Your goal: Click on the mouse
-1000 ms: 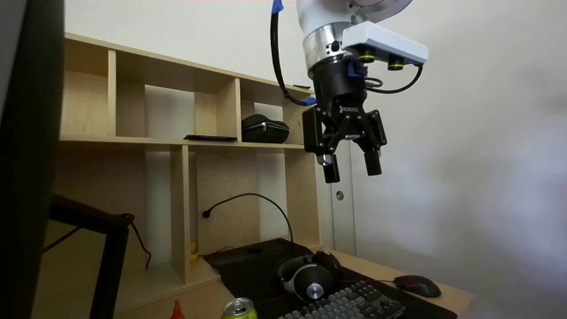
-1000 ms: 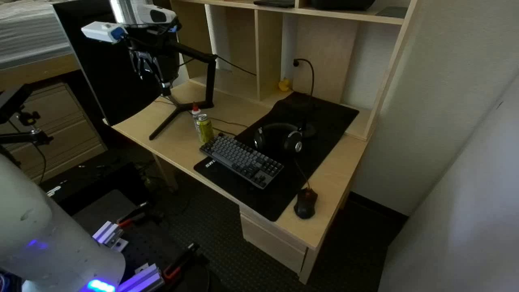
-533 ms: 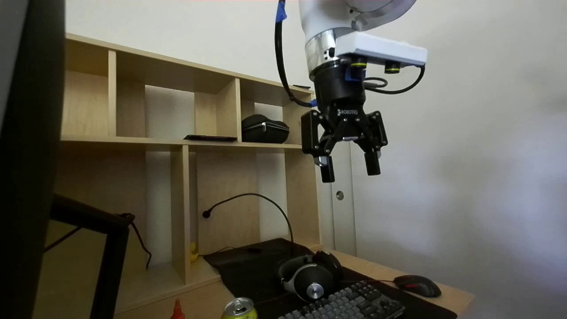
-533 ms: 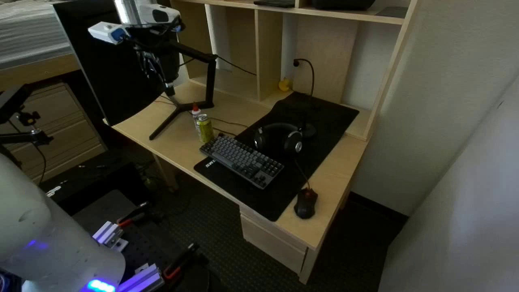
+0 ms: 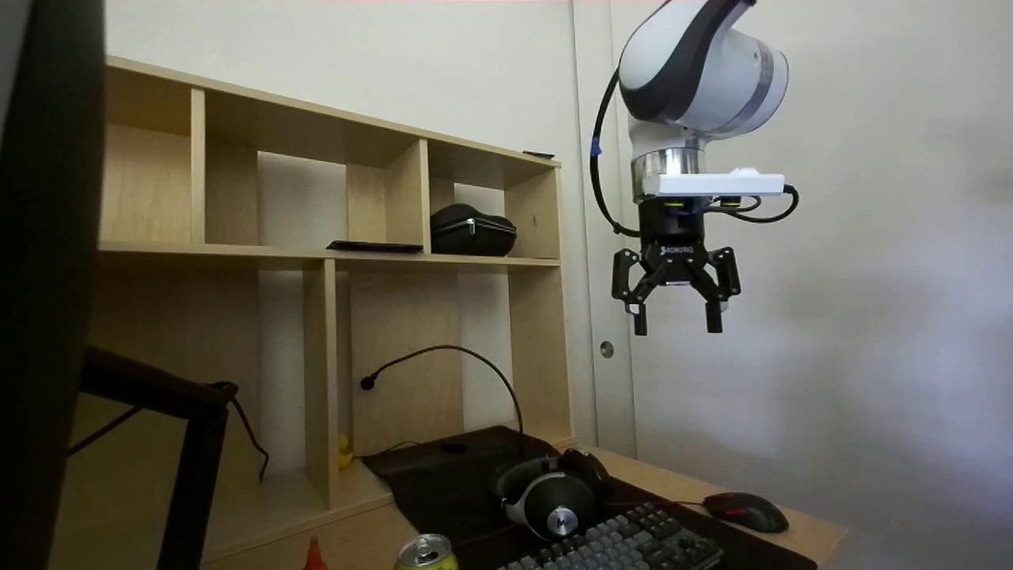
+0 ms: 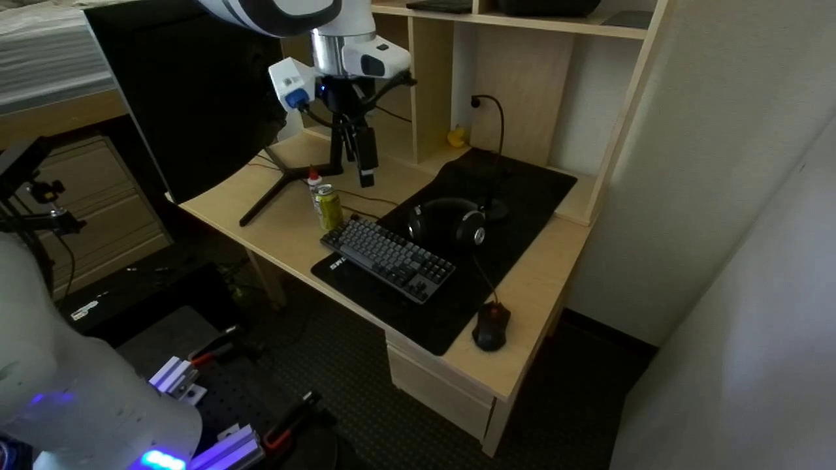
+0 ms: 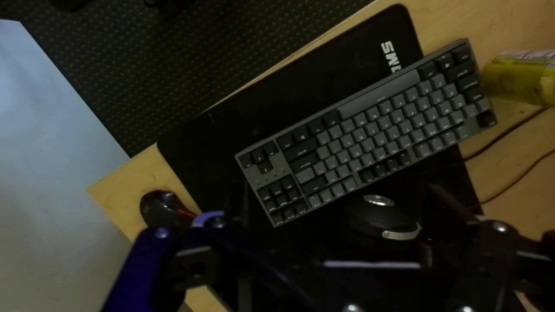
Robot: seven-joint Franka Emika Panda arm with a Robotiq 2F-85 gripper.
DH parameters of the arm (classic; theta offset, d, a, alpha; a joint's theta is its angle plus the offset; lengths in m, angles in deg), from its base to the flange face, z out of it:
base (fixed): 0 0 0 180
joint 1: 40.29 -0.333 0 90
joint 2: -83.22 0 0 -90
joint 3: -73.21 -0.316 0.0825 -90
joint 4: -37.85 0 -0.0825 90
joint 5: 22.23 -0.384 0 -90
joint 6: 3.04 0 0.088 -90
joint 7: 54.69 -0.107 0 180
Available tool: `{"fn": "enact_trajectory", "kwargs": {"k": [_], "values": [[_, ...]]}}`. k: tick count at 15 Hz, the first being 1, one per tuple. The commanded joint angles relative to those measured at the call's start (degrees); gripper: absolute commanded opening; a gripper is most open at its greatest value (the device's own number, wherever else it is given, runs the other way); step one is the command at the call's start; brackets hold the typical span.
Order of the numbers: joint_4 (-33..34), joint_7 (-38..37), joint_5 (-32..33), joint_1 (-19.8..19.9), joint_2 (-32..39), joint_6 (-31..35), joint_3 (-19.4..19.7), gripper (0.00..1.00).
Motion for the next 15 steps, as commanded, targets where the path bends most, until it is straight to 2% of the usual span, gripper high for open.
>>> {"fn": "enact_trajectory", "kwargs": {"k": [1, 3, 5, 6, 7, 10, 11, 12, 13, 15], "values": [[0.09, -0.02, -0.03, -0.09, -0.01, -0.14, -0.31, 1.0], [-0.28, -2.65, 1.75, -0.15, 0.79, 1.62, -1.88, 1.0], [1.22, -10.04, 5.0, 2.34, 7.09, 6.55, -1.41, 1.0], [2.74, -11.62, 5.17, 3.2, 10.2, 7.09, -0.15, 1.0], [2.98, -14.14, 6.11, 4.0, 12.38, 10.67, 0.72, 1.0], [7.47, -19.06, 5.01, 5.37, 21.24, 16.08, 4.92, 1.0], [9.47, -20.7, 4.3, 5.46, 23.87, 16.01, 6.26, 1.0], [11.27, -22.05, 2.81, 5.37, 25.59, 15.34, 7.49, 1.0], [6.5, -19.47, 4.38, 4.06, 20.91, 15.77, 7.4, 1.0], [9.69, -20.76, 3.57, 4.17, 24.77, 15.8, 8.9, 1.0]]}}
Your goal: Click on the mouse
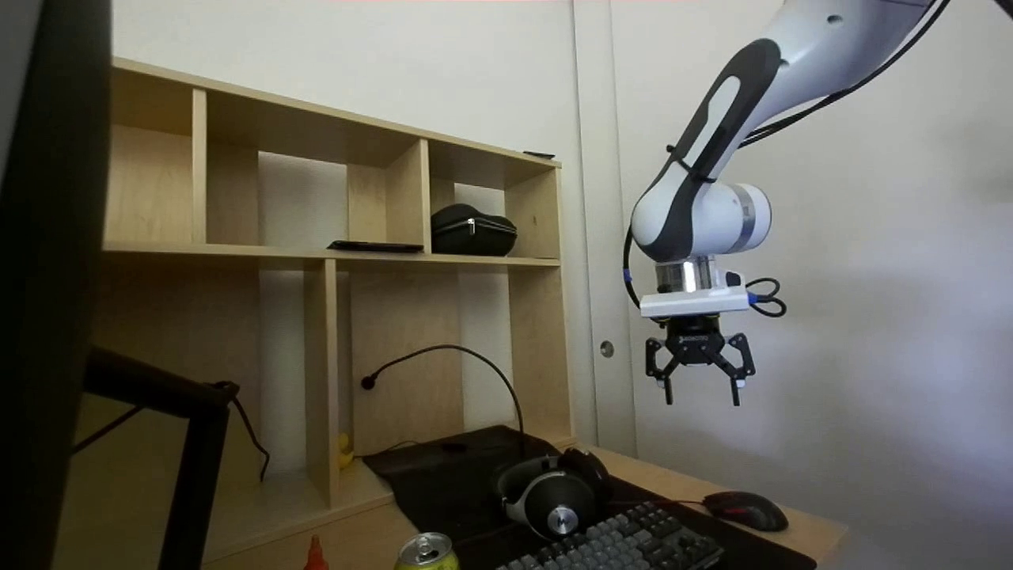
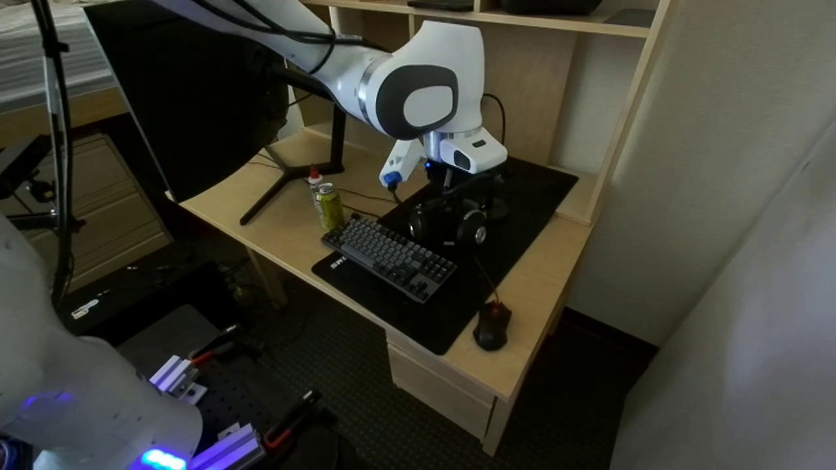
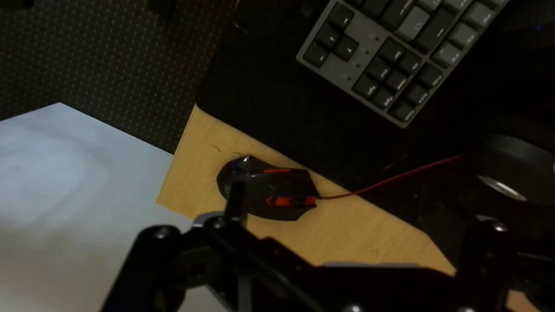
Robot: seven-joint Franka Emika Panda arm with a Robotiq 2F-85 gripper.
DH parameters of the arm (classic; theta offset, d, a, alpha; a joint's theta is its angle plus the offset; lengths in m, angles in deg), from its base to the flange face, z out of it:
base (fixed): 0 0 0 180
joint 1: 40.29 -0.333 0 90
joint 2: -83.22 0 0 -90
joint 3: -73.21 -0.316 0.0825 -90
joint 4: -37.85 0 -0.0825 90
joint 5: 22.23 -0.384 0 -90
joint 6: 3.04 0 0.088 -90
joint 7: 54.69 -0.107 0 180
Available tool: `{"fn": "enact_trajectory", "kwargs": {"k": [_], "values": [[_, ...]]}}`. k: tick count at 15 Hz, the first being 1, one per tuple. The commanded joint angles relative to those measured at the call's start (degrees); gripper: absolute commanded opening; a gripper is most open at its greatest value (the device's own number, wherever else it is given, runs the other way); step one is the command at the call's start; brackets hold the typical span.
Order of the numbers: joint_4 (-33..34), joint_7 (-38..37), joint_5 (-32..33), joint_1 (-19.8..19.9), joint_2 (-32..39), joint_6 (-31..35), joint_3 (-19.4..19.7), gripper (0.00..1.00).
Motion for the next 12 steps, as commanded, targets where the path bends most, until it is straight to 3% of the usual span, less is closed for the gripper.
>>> {"fn": "enact_trajectory", "kwargs": {"k": [1, 7, 11, 12], "values": [[0.86, -0.09, -0.34, -1.14, 0.76, -0.16, 1.27, 1.0], [6.68, -13.47, -4.63, -1.02, 10.63, 2.22, 3.03, 1.0], [11.25, -22.43, -8.43, -1.5, 18.14, 10.15, 5.35, 1.0], [8.0, -18.7, -7.29, -1.62, 14.49, 7.95, 5.02, 1.0]]}}
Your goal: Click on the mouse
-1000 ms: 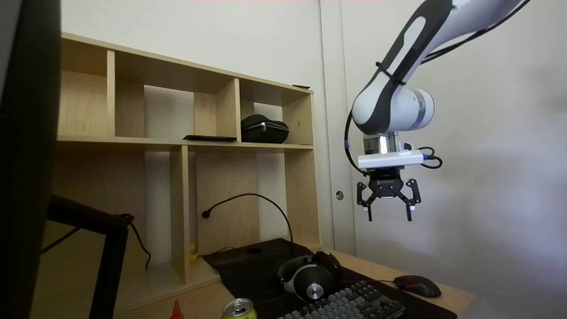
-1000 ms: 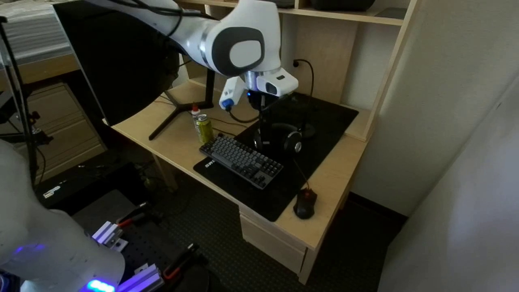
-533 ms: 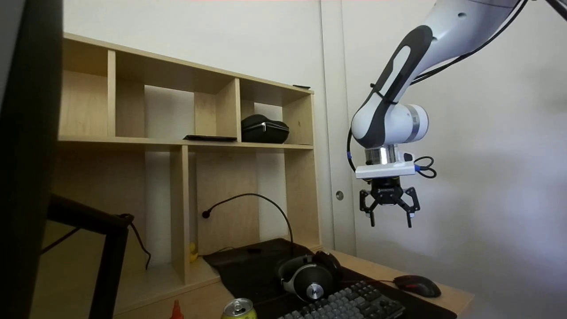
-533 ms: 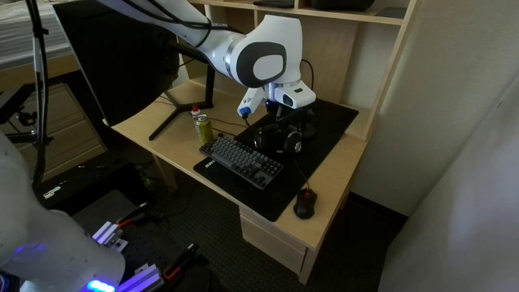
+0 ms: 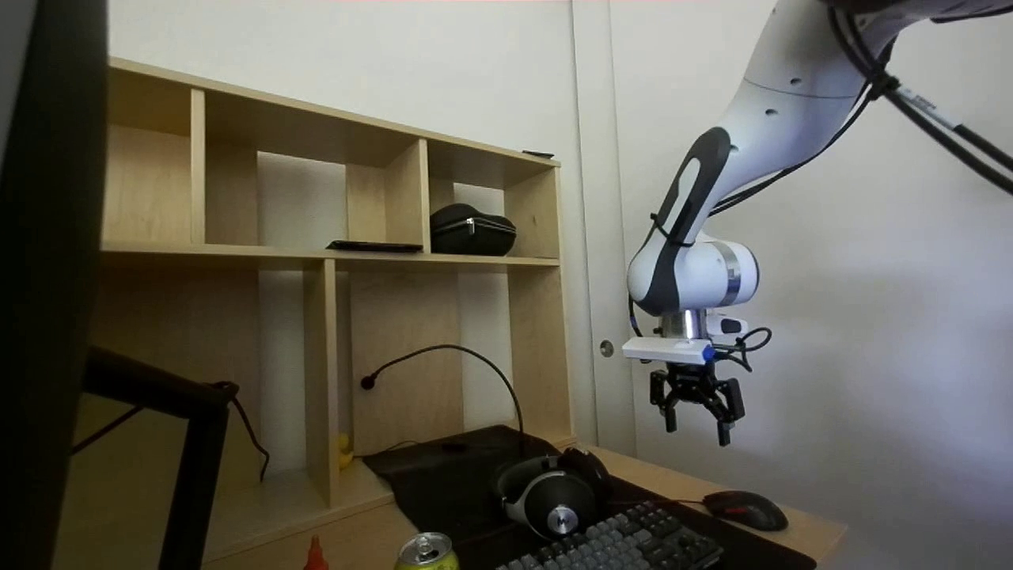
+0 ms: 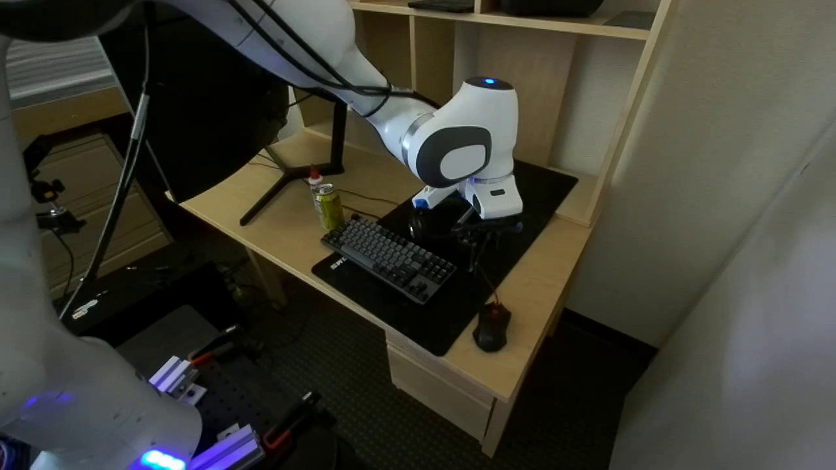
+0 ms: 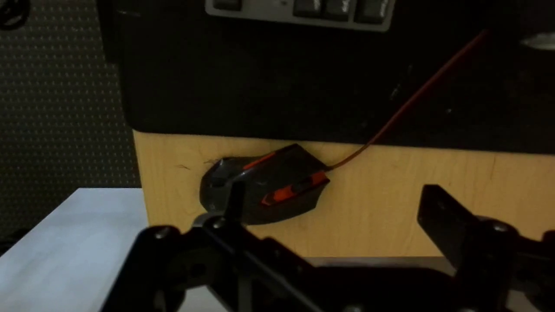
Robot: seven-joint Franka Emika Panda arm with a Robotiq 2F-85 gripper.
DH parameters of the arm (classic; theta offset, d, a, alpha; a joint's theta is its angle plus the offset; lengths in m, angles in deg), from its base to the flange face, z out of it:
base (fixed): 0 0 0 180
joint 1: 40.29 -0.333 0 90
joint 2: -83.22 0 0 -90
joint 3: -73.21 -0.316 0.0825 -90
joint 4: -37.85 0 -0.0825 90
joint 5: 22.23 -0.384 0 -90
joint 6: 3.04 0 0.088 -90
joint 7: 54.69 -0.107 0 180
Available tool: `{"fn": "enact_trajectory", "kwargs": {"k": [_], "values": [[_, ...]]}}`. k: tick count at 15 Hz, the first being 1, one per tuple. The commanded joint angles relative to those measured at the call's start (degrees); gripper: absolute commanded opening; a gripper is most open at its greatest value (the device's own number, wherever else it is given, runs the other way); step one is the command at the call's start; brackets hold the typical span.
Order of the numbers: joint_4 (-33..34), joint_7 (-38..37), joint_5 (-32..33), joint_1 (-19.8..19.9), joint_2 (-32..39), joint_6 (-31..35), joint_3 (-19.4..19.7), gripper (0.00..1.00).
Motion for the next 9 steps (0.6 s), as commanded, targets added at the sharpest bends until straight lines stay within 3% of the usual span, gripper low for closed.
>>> {"fn": "enact_trajectory", "kwargs": {"k": [1, 4, 9], "values": [[0.85, 0.08, -0.65, -0.85, 1.31, 0.25, 1.15, 1.0], [0.98, 0.09, -0.62, -1.02, 1.45, 0.2, 1.18, 1.0], [4.17, -8.43, -2.88, -1.48, 9.1, 8.44, 2.12, 1.0]]}}
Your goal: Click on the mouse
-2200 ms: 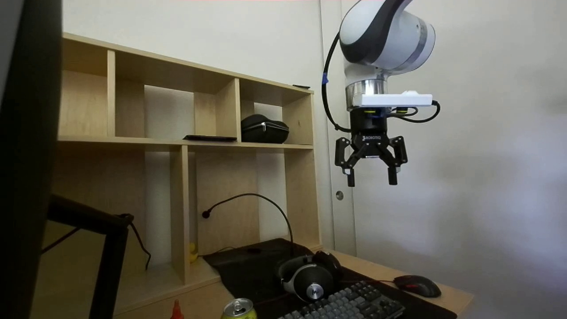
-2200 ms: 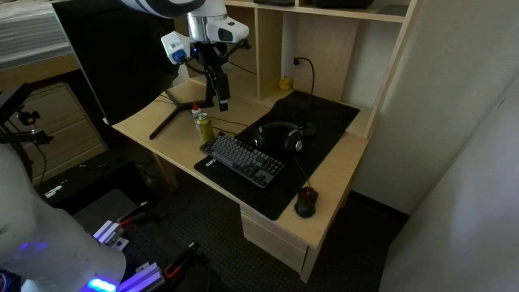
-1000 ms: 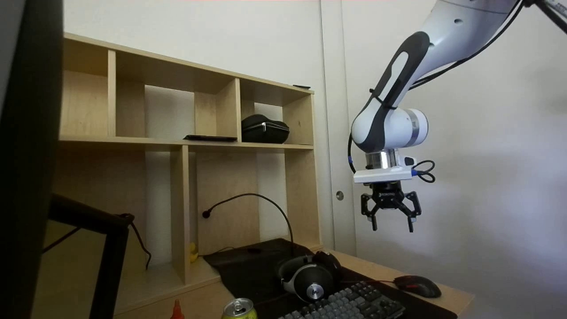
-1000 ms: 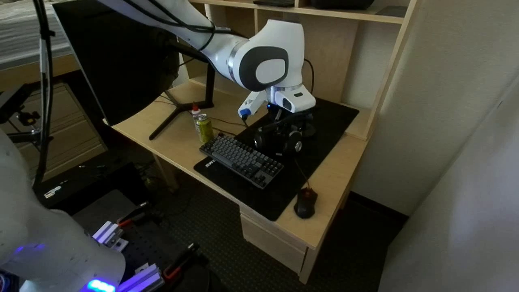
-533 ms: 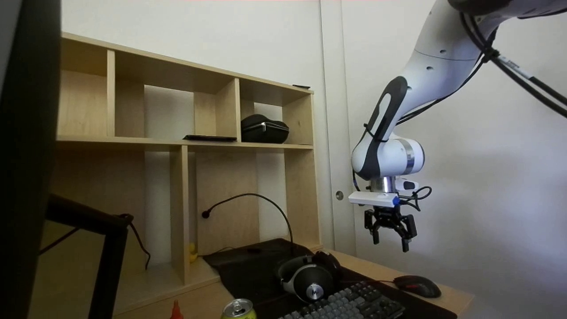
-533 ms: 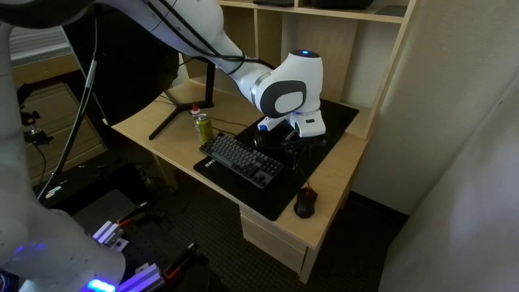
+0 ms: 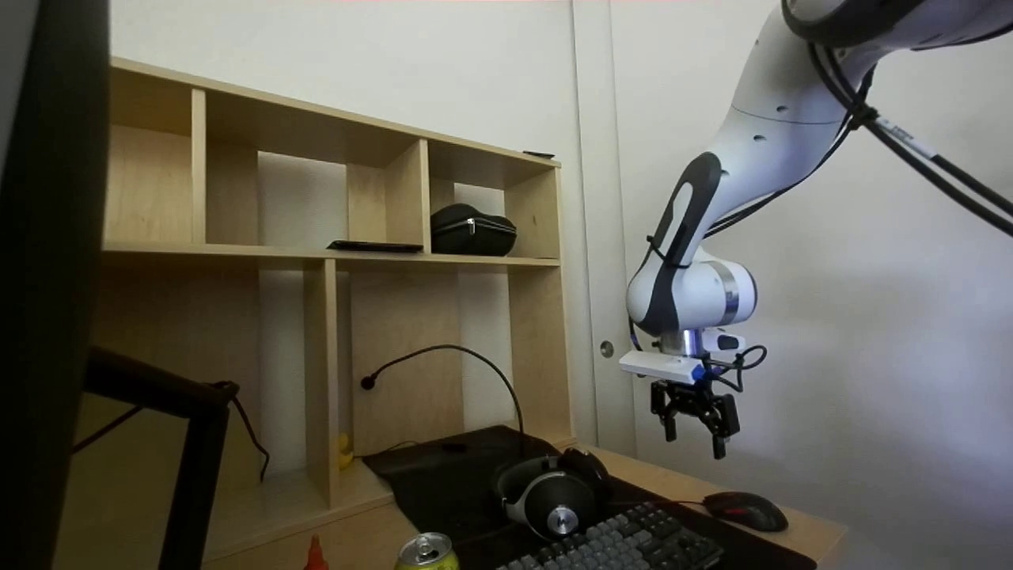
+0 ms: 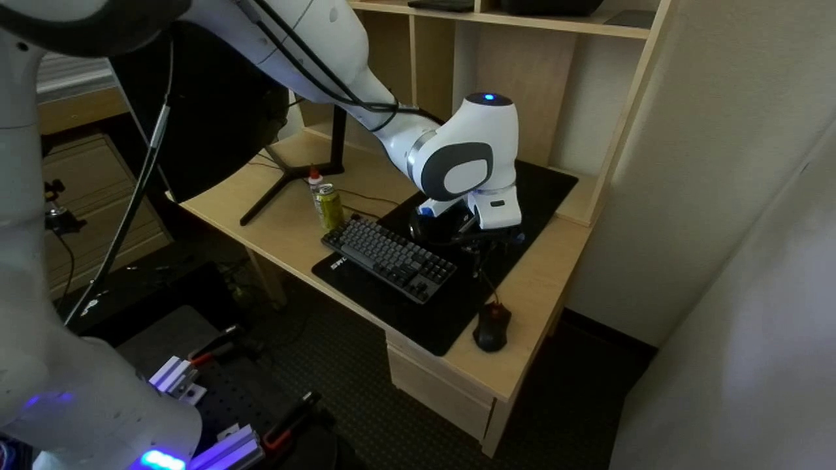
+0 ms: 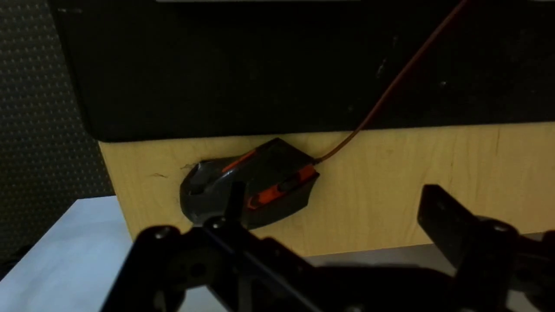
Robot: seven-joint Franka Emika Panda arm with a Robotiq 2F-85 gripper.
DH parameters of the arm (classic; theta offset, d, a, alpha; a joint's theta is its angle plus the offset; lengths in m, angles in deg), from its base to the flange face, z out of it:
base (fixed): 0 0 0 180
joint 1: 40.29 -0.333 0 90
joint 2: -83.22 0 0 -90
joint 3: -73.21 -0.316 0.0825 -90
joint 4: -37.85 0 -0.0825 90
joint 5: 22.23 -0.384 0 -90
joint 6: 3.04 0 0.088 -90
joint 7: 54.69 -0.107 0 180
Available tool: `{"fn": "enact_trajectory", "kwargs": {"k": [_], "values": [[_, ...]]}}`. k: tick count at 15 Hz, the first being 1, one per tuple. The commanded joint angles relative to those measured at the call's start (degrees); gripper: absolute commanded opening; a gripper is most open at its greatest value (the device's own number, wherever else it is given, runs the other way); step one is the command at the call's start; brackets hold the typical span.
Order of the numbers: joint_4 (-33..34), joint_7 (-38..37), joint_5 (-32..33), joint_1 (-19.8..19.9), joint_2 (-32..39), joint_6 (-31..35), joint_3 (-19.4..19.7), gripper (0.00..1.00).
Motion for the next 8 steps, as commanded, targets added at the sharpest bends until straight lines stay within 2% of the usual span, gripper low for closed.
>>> {"fn": "enact_trajectory", "kwargs": {"k": [1, 4, 5, 8], "values": [[3.39, -3.83, -3.22, -0.32, 6.36, 4.8, 0.83, 1.0], [5.64, -7.29, -5.91, -0.27, 10.77, 9.11, 1.19, 1.0], [3.15, -5.01, -4.8, -0.68, 7.83, 7.07, 1.19, 1.0], [3.71, -5.28, -5.0, -0.72, 9.02, 7.51, 1.29, 1.0]]}}
